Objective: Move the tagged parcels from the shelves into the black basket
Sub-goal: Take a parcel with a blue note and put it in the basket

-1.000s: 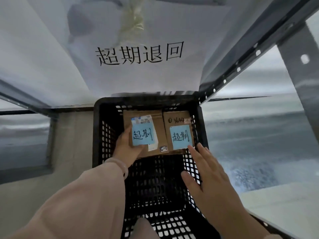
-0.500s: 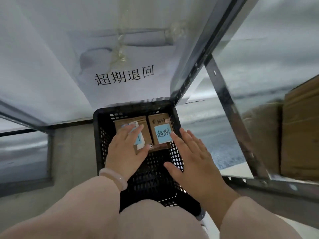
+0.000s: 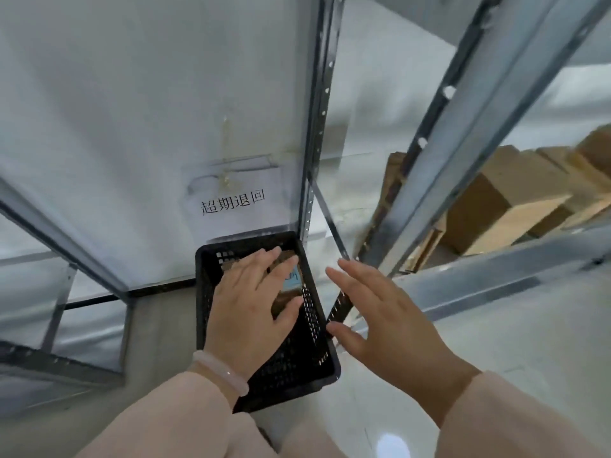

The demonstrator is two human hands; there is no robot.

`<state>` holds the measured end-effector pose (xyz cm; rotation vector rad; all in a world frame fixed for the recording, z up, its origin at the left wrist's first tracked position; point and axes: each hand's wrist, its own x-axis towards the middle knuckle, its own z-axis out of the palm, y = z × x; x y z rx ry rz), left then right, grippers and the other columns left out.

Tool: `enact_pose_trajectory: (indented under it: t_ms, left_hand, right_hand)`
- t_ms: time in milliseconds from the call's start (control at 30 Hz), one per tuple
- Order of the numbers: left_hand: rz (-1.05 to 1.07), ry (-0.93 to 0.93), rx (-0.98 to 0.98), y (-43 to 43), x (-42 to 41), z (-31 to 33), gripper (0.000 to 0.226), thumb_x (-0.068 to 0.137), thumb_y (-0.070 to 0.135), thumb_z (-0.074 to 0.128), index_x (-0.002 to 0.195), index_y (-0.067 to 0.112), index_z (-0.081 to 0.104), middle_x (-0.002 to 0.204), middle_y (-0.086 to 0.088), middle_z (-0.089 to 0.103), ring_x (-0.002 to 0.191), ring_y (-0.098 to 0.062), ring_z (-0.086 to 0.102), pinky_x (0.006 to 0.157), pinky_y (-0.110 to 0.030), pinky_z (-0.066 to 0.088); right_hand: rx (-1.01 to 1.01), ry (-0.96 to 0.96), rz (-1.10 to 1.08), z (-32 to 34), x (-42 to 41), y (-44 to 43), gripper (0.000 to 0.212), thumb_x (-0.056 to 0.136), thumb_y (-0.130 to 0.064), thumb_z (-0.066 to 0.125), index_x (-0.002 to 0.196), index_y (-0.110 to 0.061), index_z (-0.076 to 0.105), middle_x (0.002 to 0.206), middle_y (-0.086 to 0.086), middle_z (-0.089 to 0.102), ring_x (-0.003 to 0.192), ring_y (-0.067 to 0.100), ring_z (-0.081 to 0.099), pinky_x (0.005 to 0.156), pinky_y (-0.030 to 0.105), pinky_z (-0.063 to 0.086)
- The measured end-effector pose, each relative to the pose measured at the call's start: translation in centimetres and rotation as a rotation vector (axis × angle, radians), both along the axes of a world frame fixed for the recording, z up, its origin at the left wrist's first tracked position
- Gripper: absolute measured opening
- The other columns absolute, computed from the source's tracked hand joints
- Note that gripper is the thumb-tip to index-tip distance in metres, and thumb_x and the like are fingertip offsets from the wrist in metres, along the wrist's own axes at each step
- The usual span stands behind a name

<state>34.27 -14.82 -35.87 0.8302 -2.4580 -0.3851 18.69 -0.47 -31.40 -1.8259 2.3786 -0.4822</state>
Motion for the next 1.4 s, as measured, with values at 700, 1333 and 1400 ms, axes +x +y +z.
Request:
enact_pose_trajectory:
  t_ms: [700, 1333, 1400]
  left_hand:
    - [-0.558, 0.248, -0.296, 35.6, -30.1, 17.2, 0.055, 0.087, 0.051, 0.053, 0.137, 0.028, 0.052, 0.138, 0.002, 0.053, 0.128, -0.021, 0.049, 0.101, -0.045, 0.044]
    - [-0.750, 0.335, -0.332, 39.0, -64.2, 23.9, 0.055, 0.087, 0.054, 0.048, 0.137, 0.029, 0.049, 0.140, 0.004, 0.050, 0.128, -0.019, 0.048, 0.101, -0.043, 0.047]
    - [-0.752, 0.332, -0.319, 38.9, -67.3, 24.5, 0.055, 0.087, 0.055, 0.047, 0.137, 0.031, 0.048, 0.141, 0.005, 0.049, 0.129, -0.017, 0.046, 0.102, -0.041, 0.047]
  right_hand:
    - [-0.252, 0.287, -0.693, 14.9, -18.8, 41.7, 0.077, 0.084, -0.068, 0.035, 0.151, -0.036, 0.014, 0.158, -0.010, 0.017, 0.147, 0.007, 0.003, 0.117, 0.027, -0.003]
    - [-0.248, 0.443, -0.951, 20.3, -47.4, 46.9, 0.075, 0.087, -0.067, 0.041, 0.149, -0.041, 0.008, 0.157, -0.019, 0.008, 0.144, 0.001, -0.008, 0.118, 0.028, -0.007]
    - [-0.256, 0.437, -0.958, 20.5, -50.3, 46.7, 0.075, 0.087, -0.067, 0.040, 0.149, -0.043, 0.006, 0.157, -0.020, 0.006, 0.144, -0.001, -0.009, 0.117, 0.026, -0.010]
